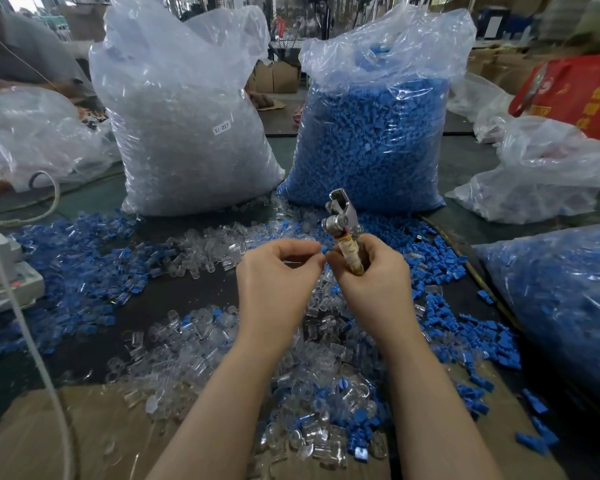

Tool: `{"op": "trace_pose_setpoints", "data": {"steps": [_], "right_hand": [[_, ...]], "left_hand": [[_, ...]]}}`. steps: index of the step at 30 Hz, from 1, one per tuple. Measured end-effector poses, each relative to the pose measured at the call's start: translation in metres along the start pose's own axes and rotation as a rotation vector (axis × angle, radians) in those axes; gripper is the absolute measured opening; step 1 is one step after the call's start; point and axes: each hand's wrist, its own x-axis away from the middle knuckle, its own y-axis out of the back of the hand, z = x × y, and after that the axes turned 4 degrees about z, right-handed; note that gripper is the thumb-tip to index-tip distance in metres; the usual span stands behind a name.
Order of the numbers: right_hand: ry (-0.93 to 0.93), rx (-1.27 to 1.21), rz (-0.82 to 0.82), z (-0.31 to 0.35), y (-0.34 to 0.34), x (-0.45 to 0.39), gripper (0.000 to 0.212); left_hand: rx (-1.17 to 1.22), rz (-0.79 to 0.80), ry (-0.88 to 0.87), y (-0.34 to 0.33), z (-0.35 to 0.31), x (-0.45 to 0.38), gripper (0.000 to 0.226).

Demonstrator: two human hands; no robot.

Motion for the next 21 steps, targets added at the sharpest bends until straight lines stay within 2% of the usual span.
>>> {"op": "trace_pose_setpoints", "data": {"steps": [5, 12, 16, 21], "right_hand": [[0.008, 0.008, 0.019, 0.003, -0.001, -0.001, 0.022], [0.013, -0.105, 0.115, 0.001, 0.001, 0.0, 0.011], [0.02, -0.142, 0.182, 0.003, 0.002, 0.0, 0.005], [-0.019, -0.092, 0.225, 0.002, 0.01, -0.001, 0.004]], "left_hand": [[-0.06, 0.001, -0.06, -0.001, 0.001, 0.001, 0.014], [-0.072, -0.038, -0.073, -0.001, 0.005, 0.0, 0.011], [-0.012, -0.063, -0.034, -0.001, 0.008, -0.002, 0.01], [0.223, -0.029, 0.079, 0.006, 0.009, -0.007, 0.014]]}}
